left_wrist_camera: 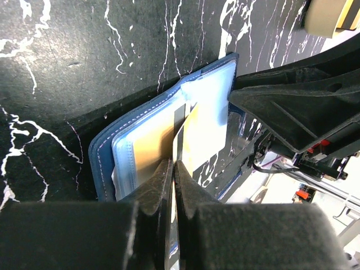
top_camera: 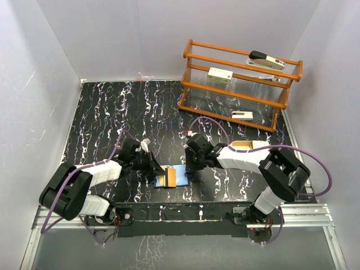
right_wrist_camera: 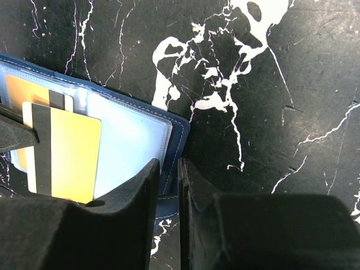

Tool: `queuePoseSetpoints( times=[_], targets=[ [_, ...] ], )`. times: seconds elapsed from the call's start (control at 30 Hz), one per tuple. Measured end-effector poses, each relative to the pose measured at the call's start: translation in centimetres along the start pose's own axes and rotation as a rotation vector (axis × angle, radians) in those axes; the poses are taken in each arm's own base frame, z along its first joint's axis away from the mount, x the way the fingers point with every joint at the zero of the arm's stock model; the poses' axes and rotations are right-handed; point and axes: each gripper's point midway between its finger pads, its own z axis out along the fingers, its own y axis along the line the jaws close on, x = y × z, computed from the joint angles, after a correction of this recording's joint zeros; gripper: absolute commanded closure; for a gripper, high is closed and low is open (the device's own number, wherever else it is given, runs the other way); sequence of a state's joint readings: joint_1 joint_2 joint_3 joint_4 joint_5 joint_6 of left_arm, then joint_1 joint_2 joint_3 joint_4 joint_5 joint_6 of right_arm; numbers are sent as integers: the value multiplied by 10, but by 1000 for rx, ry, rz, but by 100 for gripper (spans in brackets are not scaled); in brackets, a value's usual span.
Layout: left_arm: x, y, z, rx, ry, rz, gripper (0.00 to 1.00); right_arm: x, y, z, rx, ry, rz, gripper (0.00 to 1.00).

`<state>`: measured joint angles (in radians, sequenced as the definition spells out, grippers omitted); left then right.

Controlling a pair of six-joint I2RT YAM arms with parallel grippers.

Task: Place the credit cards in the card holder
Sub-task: Insert the credit card into the card holder.

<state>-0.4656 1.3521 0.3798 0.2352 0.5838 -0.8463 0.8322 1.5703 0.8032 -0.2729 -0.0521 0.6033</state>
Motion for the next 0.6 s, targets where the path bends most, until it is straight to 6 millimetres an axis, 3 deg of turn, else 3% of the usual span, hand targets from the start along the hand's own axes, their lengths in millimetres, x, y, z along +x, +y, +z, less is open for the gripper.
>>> queuePoseSetpoints(
  times=[0.6],
  targets=[
    [-11, 1, 1, -26, -39, 9, 100, -2, 1, 2, -7, -9, 0, 83]
  ],
)
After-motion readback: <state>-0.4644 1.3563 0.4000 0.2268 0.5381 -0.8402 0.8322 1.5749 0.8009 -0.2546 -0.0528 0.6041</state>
